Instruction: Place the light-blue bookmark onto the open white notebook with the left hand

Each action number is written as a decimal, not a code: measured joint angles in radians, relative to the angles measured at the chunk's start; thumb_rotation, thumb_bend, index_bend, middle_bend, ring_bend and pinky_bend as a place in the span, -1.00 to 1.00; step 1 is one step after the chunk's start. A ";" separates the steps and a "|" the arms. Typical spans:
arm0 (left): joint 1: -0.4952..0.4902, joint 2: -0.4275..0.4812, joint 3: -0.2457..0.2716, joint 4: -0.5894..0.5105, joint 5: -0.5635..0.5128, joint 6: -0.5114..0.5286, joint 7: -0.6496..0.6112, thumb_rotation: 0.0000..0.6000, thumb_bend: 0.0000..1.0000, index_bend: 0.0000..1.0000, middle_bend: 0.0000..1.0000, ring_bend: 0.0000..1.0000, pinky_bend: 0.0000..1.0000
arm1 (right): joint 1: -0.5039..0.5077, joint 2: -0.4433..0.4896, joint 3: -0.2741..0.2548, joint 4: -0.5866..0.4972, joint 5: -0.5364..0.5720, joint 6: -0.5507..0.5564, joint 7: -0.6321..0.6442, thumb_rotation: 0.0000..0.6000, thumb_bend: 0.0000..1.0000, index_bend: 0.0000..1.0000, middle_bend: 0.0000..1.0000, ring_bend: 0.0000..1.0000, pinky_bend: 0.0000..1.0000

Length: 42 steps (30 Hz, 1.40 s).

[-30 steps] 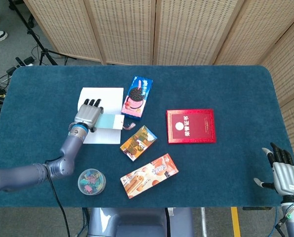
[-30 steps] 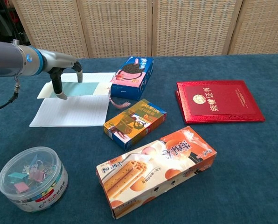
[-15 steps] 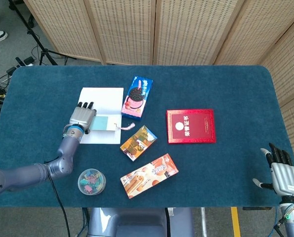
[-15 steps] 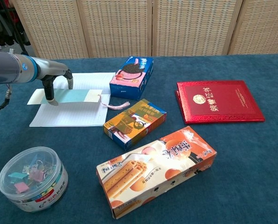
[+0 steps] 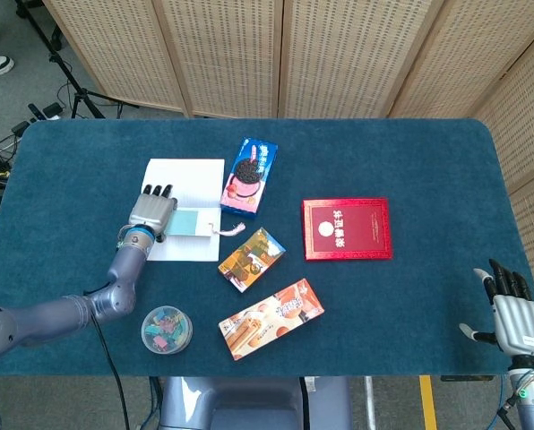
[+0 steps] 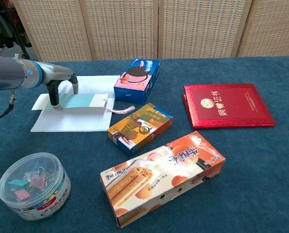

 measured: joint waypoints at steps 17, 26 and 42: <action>0.007 -0.041 -0.014 0.085 -0.001 -0.037 -0.020 1.00 -0.46 -0.26 -1.00 -1.00 -1.00 | 0.003 -0.005 0.000 0.004 0.005 -0.004 -0.009 1.00 -0.79 -0.76 -1.00 -1.00 -1.00; 0.011 -0.058 -0.025 0.112 0.010 -0.051 -0.034 1.00 -0.48 -0.26 -1.00 -1.00 -1.00 | 0.004 -0.006 0.000 0.005 0.006 -0.006 -0.012 1.00 -0.79 -0.76 -1.00 -1.00 -1.00; 0.019 -0.058 -0.036 0.109 0.034 -0.044 -0.050 1.00 -0.59 -0.54 -1.00 -1.00 -1.00 | 0.002 -0.011 -0.001 0.014 -0.012 0.008 0.000 1.00 -0.79 -0.76 -1.00 -1.00 -1.00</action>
